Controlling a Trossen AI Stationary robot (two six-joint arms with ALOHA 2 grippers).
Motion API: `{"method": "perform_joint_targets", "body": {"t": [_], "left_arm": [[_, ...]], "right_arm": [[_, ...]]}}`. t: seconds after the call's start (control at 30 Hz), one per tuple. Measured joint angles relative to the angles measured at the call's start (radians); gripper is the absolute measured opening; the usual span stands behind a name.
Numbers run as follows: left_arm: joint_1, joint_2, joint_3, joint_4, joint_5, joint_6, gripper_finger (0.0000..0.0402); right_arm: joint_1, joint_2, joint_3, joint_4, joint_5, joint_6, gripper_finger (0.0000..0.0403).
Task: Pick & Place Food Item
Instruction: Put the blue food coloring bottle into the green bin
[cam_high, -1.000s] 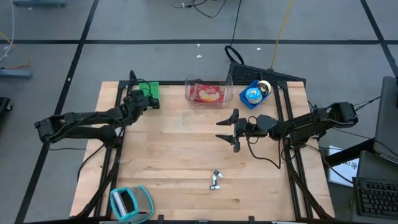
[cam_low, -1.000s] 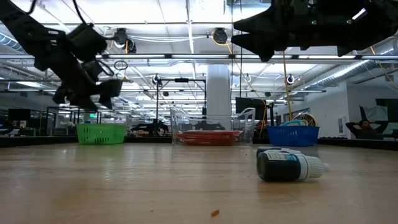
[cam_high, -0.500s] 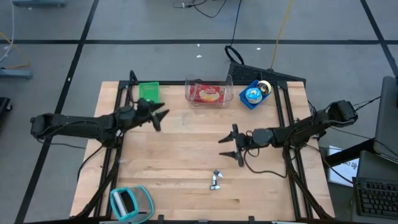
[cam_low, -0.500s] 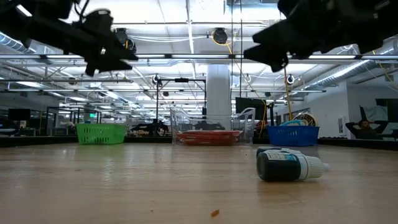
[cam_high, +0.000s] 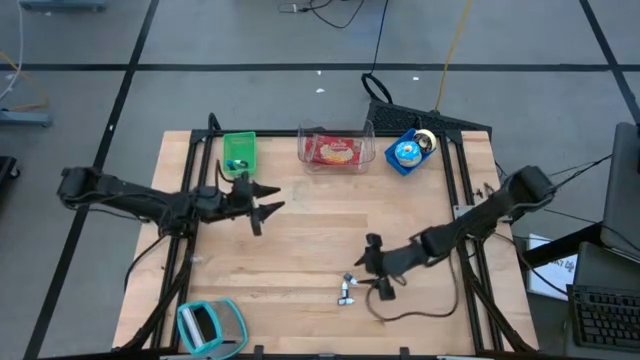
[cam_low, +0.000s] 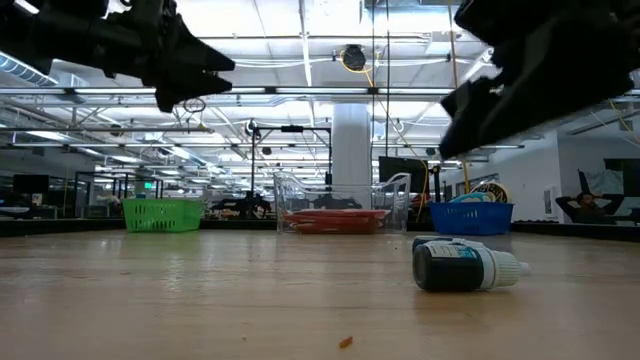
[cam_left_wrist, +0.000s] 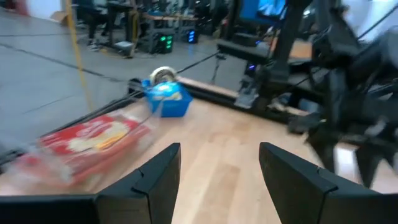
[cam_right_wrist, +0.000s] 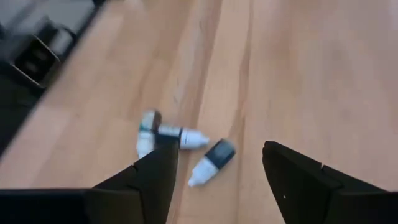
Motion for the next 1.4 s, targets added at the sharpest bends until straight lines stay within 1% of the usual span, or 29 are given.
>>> {"method": "perform_joint_targets", "body": {"t": [0.13,0.27,0.4,0.5,0.67,0.83,0.97,1.1,1.2,1.4], "left_arm": [[-0.033,0.057,0.001,0.101,0.006,0.013,0.0219],[-0.065,0.112,0.001,0.171,0.006,0.026,0.0219],[-0.080,0.149,0.013,0.173,0.001,0.010,0.0219],[-0.092,0.166,0.033,0.172,0.000,-0.016,0.0219],[-0.119,0.179,0.060,0.165,-0.002,-0.016,0.0218],[-0.140,0.179,0.070,0.166,-0.001,-0.014,0.0218],[-0.153,0.179,0.071,0.165,-0.003,-0.014,0.0218],[-0.162,0.179,0.071,0.165,-0.003,-0.014,0.0218],[-0.166,0.179,0.071,0.165,-0.003,-0.014,0.0218],[-0.166,0.179,0.071,0.165,-0.004,-0.002,0.0218]], "right_arm": [[0.006,0.129,0.073,-0.082,0.000,0.102,0.0217],[0.034,0.223,0.124,-0.095,0.003,0.181,0.0216],[0.073,0.287,0.169,-0.088,0.066,0.221,0.0216],[0.079,0.324,0.187,-0.086,0.122,0.261,0.0216],[0.079,0.343,0.186,-0.094,0.184,0.330,0.0207],[0.077,0.345,0.185,-0.046,0.263,0.333,0.0194],[0.073,0.344,0.185,0.014,0.292,0.334,0.0187],[0.058,0.344,0.185,-0.005,0.342,0.358,0.0178],[0.045,0.344,0.185,-0.030,0.339,0.358,0.0171],[0.028,0.343,0.184,-0.061,0.335,0.425,0.0165]]}}
